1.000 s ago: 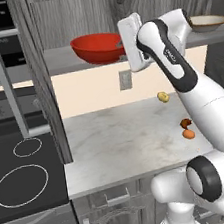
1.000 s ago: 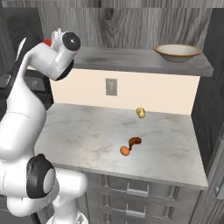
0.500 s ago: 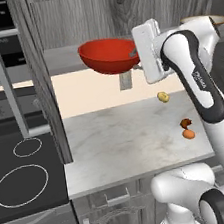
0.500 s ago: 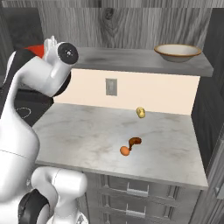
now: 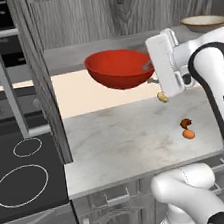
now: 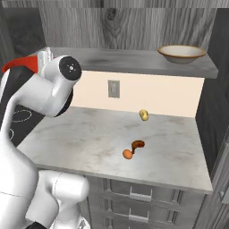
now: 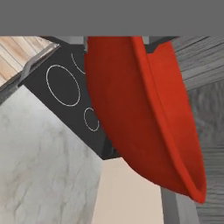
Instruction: Pick both bowls and place them on the counter. Then place the egg in one bowl and place the chicken drumstick in the other bowl.
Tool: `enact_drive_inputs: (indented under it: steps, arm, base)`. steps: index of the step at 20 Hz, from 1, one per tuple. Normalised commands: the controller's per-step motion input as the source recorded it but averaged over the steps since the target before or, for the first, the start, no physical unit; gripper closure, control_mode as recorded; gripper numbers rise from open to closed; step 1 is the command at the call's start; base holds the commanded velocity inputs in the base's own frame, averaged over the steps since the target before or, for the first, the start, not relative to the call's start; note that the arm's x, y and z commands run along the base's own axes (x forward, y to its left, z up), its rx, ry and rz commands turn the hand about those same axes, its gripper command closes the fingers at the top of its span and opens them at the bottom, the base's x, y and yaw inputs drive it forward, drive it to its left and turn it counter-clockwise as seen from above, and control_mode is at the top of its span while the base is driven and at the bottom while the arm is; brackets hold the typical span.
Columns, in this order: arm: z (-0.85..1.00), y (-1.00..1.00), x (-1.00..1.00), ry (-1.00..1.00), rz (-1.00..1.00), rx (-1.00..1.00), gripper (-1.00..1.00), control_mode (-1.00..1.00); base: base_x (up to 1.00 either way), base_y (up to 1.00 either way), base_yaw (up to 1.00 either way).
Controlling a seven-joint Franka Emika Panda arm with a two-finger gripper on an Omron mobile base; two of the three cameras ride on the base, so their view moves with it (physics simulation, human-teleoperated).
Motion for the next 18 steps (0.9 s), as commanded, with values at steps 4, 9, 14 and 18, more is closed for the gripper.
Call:
enact_drive_inputs:
  steps: [4,9,14,18]
  arm:
    - [-0.35,-0.13,-0.45,0.1,0.01,-0.02,1.0,-1.0]
    - [-0.44,-0.11,-0.19,0.13,0.0,-0.04,1.0,-1.0]
    - [-0.49,-0.12,0.04,0.07,-0.01,-0.12,1.0,-1.0]
    - [-0.51,-0.07,0.16,0.09,0.0,-0.05,1.0,-1.0]
  base:
    - [0.0,0.0,0.0]
    - [0.0,0.0,0.0]
    - [0.0,0.0,0.0]
    - [0.0,0.0,0.0]
